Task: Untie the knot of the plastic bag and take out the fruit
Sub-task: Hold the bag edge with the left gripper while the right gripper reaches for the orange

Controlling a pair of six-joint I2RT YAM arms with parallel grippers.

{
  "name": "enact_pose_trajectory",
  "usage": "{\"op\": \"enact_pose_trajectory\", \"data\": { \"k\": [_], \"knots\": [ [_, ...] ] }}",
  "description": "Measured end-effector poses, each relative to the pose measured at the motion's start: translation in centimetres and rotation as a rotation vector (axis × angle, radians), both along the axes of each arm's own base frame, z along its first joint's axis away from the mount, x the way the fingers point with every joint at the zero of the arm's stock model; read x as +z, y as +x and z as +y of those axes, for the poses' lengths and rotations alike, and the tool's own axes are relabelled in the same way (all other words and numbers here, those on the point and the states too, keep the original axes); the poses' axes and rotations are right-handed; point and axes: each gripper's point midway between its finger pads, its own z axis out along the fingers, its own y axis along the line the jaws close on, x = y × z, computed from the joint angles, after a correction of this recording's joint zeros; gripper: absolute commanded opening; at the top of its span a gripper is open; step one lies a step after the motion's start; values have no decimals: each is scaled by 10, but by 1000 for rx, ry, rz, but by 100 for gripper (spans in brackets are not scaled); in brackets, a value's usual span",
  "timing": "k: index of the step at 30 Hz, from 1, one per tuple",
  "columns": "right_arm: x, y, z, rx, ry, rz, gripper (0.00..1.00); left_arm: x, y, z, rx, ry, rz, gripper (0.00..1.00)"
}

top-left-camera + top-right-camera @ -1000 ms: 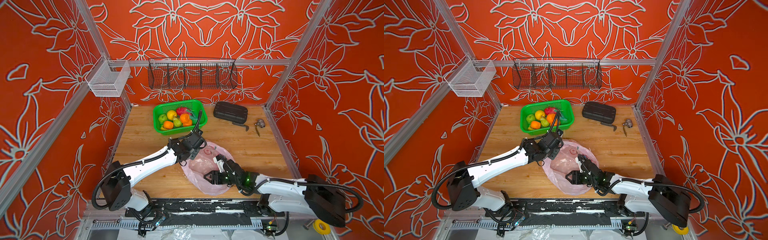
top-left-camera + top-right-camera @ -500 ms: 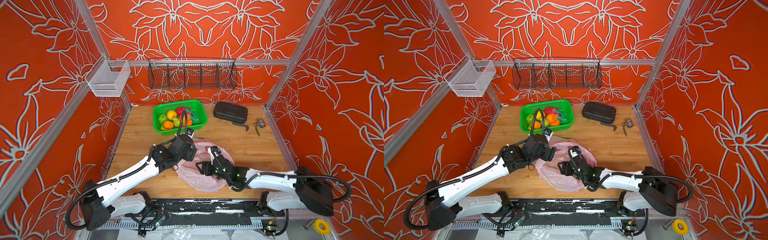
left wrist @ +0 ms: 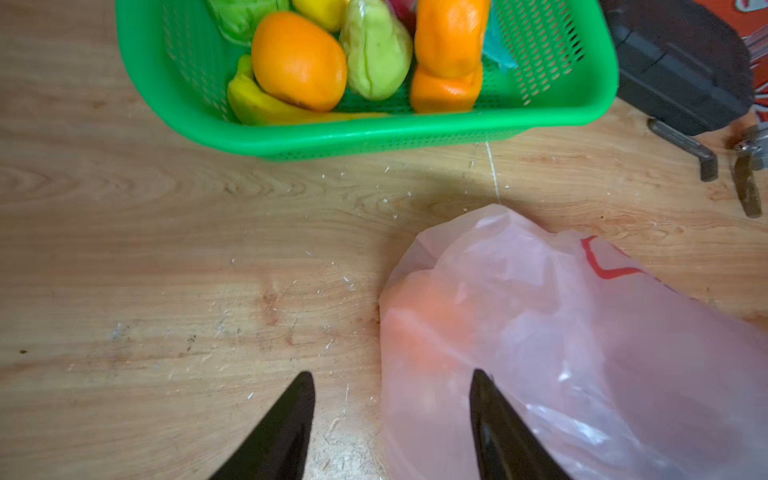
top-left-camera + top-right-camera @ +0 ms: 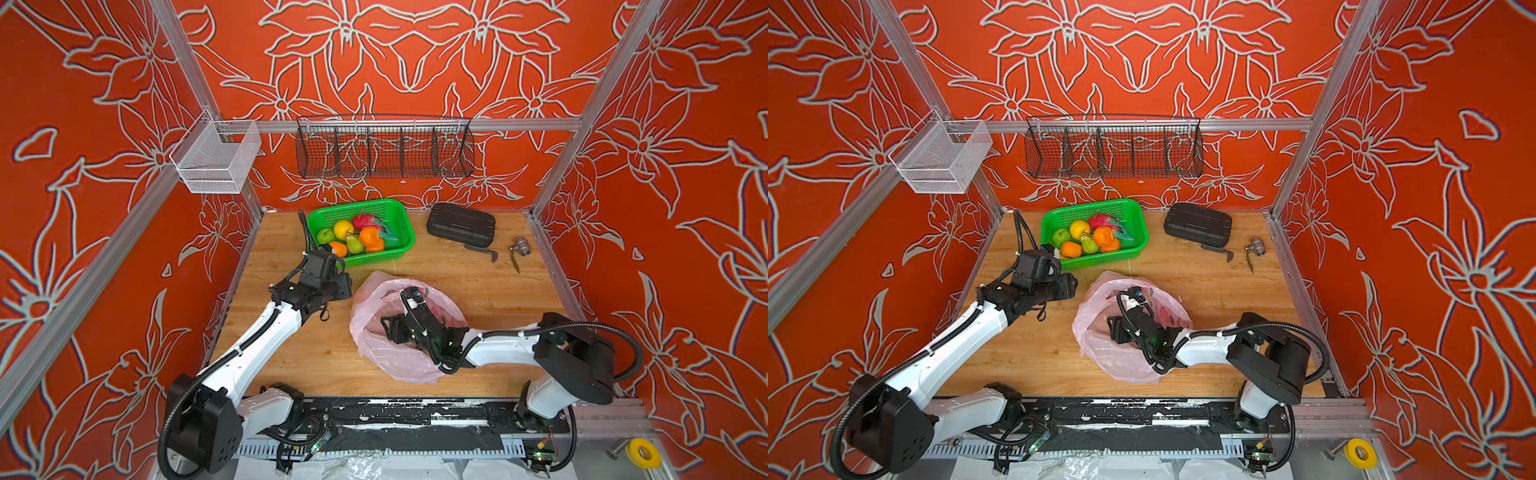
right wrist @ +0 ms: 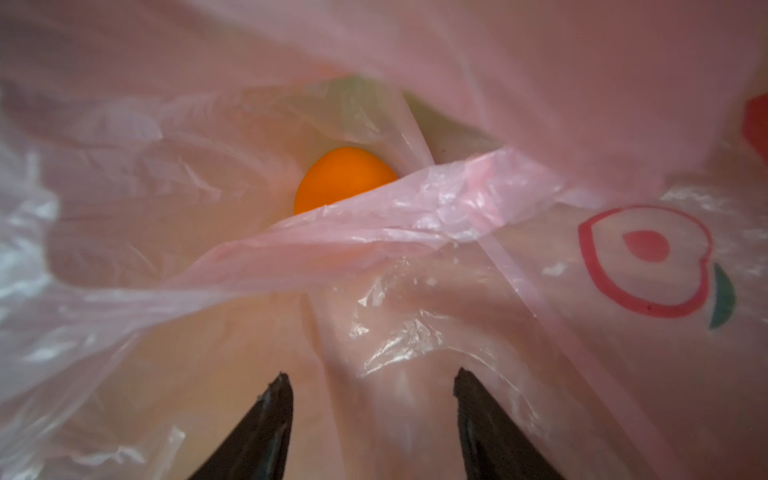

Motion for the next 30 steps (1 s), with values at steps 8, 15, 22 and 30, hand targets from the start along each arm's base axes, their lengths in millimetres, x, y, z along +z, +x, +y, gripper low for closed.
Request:
{"op": "enact_pose_trajectory", "data": {
  "k": [8, 15, 22, 30],
  "knots": [
    [-6, 8, 9, 54, -62, -95, 61, -56, 21, 4, 38, -57, 124, 61],
    [-15, 10, 15, 122, -137, -182, 61, -77, 36, -6, 17, -95, 181, 68],
    [-17, 9, 27, 212, -158, -272, 62, -90, 44, -15, 7, -130, 203, 69],
    [-26, 4, 23, 255, -155, -368, 62, -112, 43, -27, -21, -188, 266, 45]
  ]
}}
